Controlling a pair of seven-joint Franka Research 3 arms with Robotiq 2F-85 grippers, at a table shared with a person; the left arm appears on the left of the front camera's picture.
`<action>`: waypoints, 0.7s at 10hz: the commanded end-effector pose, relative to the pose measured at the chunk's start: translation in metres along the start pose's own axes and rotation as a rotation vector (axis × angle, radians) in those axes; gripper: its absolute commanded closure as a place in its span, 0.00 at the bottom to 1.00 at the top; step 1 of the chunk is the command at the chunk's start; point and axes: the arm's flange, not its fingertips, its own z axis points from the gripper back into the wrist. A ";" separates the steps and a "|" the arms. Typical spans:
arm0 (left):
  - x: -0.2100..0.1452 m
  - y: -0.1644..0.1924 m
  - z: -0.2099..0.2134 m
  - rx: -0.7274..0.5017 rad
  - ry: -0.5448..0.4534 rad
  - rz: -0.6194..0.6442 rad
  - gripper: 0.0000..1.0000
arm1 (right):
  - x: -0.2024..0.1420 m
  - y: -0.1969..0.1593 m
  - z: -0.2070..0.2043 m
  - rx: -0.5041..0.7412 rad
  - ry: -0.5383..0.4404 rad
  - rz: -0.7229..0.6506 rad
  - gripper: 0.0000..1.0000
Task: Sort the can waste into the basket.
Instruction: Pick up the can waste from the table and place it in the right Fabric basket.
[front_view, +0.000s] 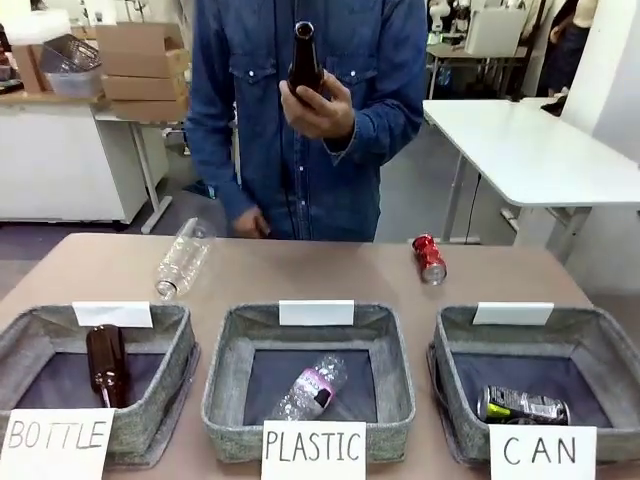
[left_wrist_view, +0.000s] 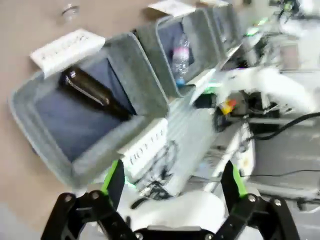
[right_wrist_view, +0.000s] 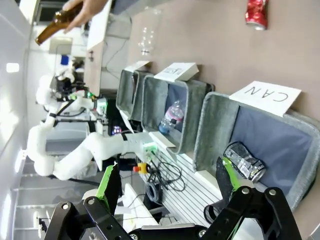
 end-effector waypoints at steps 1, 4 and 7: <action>-0.026 0.001 0.020 -0.132 -0.258 0.160 0.00 | 0.019 0.014 -0.010 -0.016 0.071 0.012 0.00; 0.000 0.000 0.000 0.000 0.000 0.000 0.00 | 0.007 0.007 -0.010 -0.004 0.031 0.016 0.00; 0.000 0.000 0.000 0.000 0.000 0.000 0.00 | 0.007 0.007 -0.010 -0.004 0.031 0.016 0.00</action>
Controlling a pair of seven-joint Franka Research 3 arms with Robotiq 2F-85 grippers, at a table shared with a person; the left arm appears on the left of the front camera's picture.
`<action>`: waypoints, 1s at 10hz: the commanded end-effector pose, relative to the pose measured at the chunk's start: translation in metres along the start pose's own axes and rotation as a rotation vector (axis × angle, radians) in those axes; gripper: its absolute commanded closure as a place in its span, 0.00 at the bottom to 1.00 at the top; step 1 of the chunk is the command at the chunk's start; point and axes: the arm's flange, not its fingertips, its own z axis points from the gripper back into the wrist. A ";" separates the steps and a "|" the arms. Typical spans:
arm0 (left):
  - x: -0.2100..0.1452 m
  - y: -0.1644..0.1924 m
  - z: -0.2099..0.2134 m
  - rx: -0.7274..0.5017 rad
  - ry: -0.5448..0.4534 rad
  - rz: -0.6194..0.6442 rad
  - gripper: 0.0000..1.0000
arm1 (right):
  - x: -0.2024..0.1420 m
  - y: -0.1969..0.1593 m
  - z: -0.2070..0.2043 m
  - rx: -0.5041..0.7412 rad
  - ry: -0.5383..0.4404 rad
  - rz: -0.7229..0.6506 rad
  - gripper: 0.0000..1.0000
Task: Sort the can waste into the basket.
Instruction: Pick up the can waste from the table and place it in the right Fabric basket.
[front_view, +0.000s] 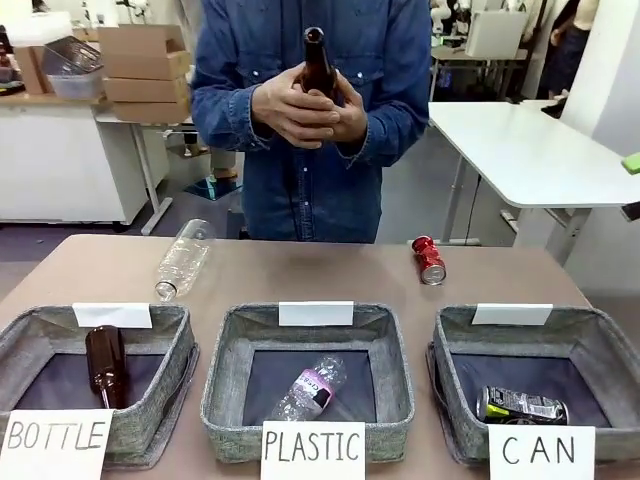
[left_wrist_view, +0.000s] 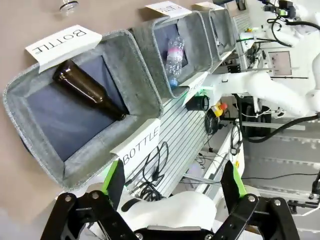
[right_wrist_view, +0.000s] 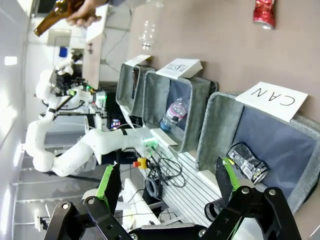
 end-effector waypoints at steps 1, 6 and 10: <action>-0.006 0.004 0.006 0.011 -0.006 -0.016 0.00 | -0.004 0.000 -0.003 -0.002 0.002 0.013 0.00; -0.006 0.004 0.006 0.011 -0.006 -0.016 0.00 | -0.004 0.000 -0.003 -0.002 0.002 0.013 0.00; -0.006 0.004 0.006 0.011 -0.006 -0.016 0.00 | 0.088 0.027 -0.105 -0.346 -0.078 0.097 0.00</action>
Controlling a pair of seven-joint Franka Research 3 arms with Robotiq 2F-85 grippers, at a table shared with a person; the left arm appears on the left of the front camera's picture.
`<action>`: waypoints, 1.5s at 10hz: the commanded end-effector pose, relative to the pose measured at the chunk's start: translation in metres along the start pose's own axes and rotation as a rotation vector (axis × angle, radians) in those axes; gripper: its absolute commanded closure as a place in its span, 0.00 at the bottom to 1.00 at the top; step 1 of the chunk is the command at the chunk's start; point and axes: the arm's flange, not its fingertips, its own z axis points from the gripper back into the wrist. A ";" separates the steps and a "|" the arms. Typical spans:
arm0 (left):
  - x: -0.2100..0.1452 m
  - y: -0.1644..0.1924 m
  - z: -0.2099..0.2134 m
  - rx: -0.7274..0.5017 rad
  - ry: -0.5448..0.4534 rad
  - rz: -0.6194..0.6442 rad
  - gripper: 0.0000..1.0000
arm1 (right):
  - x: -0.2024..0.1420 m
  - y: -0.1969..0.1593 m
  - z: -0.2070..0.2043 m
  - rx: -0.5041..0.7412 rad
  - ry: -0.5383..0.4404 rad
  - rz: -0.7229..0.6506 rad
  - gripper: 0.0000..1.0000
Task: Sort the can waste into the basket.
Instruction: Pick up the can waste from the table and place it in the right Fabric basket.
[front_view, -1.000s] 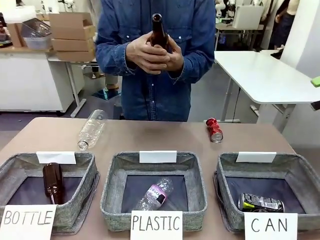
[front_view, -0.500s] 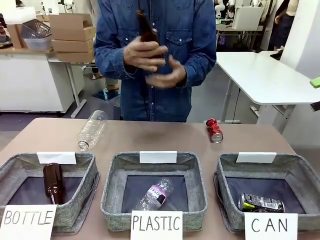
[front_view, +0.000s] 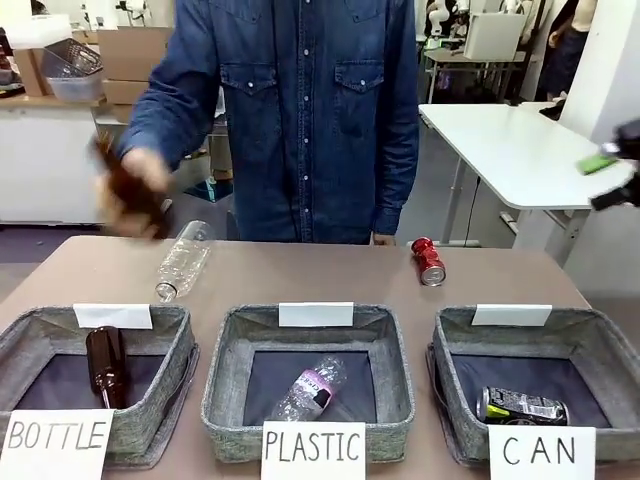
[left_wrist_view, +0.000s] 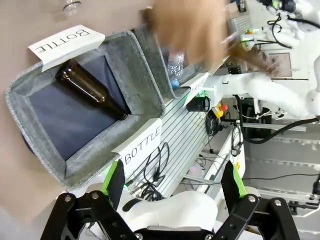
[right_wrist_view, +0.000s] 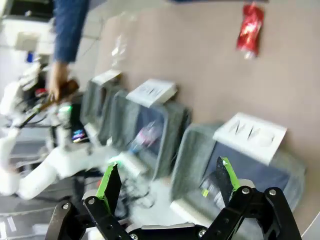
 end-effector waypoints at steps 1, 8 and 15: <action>-0.003 0.001 0.003 0.009 0.003 -0.018 0.00 | 0.050 -0.001 -0.075 -0.248 -0.090 -0.062 0.00; -0.003 0.001 0.003 0.009 0.003 -0.018 0.00 | 0.054 0.007 -0.194 -0.355 0.000 0.065 0.00; -0.003 0.001 0.003 0.009 0.003 -0.018 0.00 | 0.126 -0.036 -0.295 -0.654 0.249 -0.046 0.00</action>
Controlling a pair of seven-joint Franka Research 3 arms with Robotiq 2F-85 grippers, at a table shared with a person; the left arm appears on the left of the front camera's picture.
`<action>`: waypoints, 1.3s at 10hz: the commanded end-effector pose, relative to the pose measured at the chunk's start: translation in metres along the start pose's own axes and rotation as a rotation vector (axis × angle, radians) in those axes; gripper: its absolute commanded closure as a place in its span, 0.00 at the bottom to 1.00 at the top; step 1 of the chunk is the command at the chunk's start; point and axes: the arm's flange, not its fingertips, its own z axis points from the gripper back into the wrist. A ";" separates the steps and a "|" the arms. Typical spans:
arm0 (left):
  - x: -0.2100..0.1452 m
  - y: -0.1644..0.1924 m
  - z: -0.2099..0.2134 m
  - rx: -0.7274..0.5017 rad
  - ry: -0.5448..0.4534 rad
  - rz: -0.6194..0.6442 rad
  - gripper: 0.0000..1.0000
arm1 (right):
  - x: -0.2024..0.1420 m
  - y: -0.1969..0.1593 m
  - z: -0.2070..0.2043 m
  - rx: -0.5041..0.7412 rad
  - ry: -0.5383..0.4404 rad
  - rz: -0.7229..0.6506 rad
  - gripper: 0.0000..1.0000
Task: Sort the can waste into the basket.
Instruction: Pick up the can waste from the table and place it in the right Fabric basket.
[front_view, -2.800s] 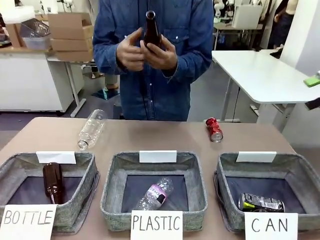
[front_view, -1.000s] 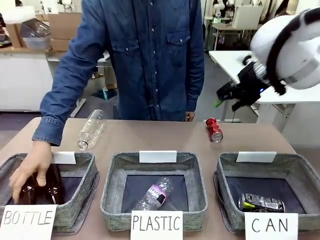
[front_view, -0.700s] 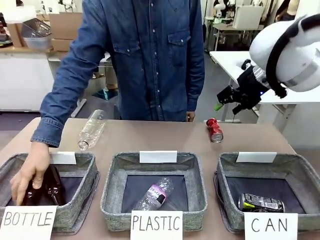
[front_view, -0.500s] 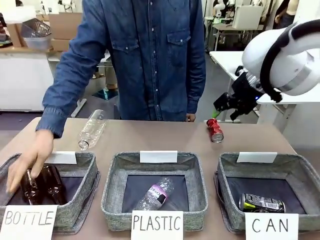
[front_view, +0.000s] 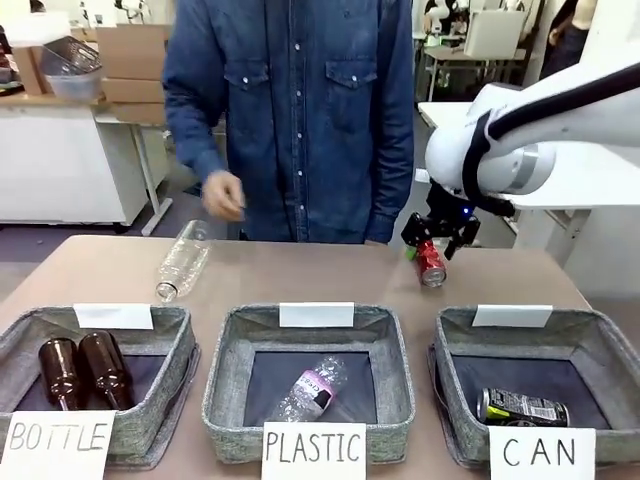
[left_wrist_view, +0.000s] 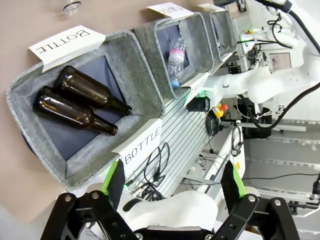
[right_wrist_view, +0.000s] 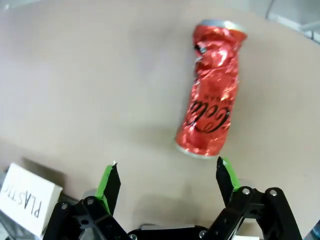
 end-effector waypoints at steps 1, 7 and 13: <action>-0.003 0.001 0.002 0.008 0.004 -0.016 0.00 | 0.025 0.001 -0.011 -0.055 0.019 -0.043 0.00; -0.003 0.001 0.002 0.008 0.004 -0.016 0.00 | 0.054 -0.014 -0.055 -0.099 -0.043 -0.060 0.00; -0.003 0.001 0.002 0.008 0.004 -0.016 0.00 | 0.050 -0.016 -0.054 -0.151 -0.008 -0.078 0.64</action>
